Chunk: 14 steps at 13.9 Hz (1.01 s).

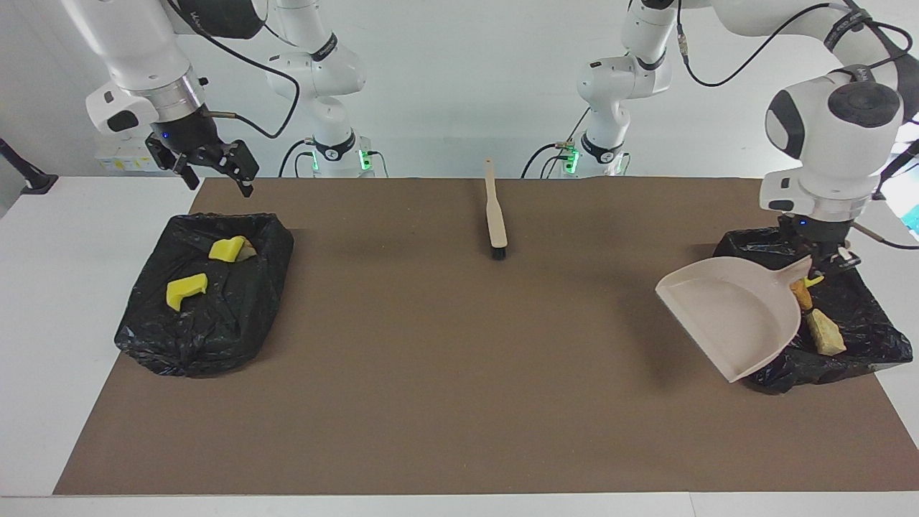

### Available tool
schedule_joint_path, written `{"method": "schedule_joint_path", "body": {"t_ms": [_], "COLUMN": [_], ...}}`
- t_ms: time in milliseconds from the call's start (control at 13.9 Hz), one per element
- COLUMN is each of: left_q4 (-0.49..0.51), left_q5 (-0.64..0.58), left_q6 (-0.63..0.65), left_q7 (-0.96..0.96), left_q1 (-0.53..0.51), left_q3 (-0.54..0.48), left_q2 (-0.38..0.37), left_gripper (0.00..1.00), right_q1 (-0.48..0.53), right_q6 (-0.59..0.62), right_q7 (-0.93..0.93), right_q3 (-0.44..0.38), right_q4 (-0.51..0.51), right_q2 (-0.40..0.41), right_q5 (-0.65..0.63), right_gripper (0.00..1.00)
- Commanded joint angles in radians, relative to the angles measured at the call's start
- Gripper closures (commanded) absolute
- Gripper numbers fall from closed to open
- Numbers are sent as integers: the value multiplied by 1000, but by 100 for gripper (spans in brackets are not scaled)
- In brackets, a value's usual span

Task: Sweep and dump trash in bin
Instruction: 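Carry the empty dustpan with the left gripper back over the table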

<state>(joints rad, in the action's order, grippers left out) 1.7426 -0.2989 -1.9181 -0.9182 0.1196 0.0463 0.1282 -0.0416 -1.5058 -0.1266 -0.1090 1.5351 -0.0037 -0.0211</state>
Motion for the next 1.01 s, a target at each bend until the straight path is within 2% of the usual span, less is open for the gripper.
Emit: {"method": "schedule_joint_path", "body": {"t_ms": [0,359,862,934], "left_q4": [35,-1,-83,-103], "left_q5": [43,188,260,306], "left_q6": [24,14,5,5], "left_q7": [140,390,899,964], "left_q1": [86,192,325,328], "left_q3": [-20,-20,-20,-20], "left_q2": [-50,-24,123,139], "left_gripper": [100,100,100,100], "right_q1": [81,94,91,91], "right_q6": [51,47,42,42], "right_q7": [-18,-18,-15,-15], "right_q3": [75,86,88,88], "right_q4": [-39,-30,-30,-30], "right_q2": [7,-9,-9,-9], "right_q5": [7,21,21,21], "right_gripper": [0,0,0,0]}}
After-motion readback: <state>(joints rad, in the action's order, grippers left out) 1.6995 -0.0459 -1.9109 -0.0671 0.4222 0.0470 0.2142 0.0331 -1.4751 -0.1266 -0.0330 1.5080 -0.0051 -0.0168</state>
